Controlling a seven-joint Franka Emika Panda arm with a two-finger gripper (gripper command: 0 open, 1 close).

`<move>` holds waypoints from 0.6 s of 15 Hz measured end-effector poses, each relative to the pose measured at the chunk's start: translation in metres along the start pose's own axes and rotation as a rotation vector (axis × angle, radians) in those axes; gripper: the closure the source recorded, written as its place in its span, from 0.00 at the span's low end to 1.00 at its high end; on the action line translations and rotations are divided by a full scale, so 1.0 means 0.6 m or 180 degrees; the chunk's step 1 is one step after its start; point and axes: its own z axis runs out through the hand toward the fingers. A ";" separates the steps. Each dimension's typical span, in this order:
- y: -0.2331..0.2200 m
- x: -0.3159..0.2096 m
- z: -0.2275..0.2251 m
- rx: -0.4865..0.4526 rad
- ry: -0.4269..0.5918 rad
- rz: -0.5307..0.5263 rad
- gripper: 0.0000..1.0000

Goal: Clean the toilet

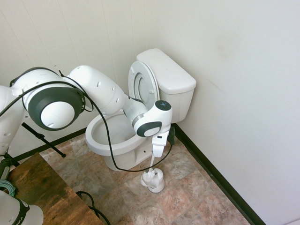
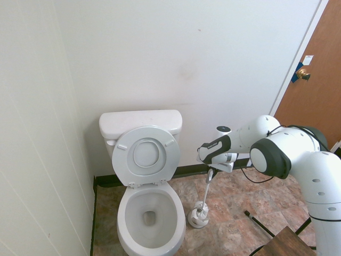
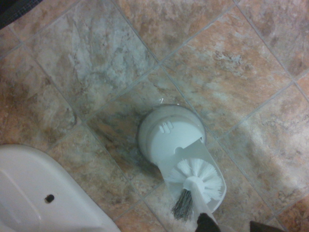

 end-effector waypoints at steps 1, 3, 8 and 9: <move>-0.006 0.006 0.011 -0.0003 -0.0004 0.0022 1.00; -0.018 0.016 0.035 -0.0014 -0.0019 0.0067 1.00; -0.043 0.035 0.095 -0.0103 -0.0060 0.0136 1.00; -0.049 0.038 0.105 -0.0119 -0.0072 0.0144 1.00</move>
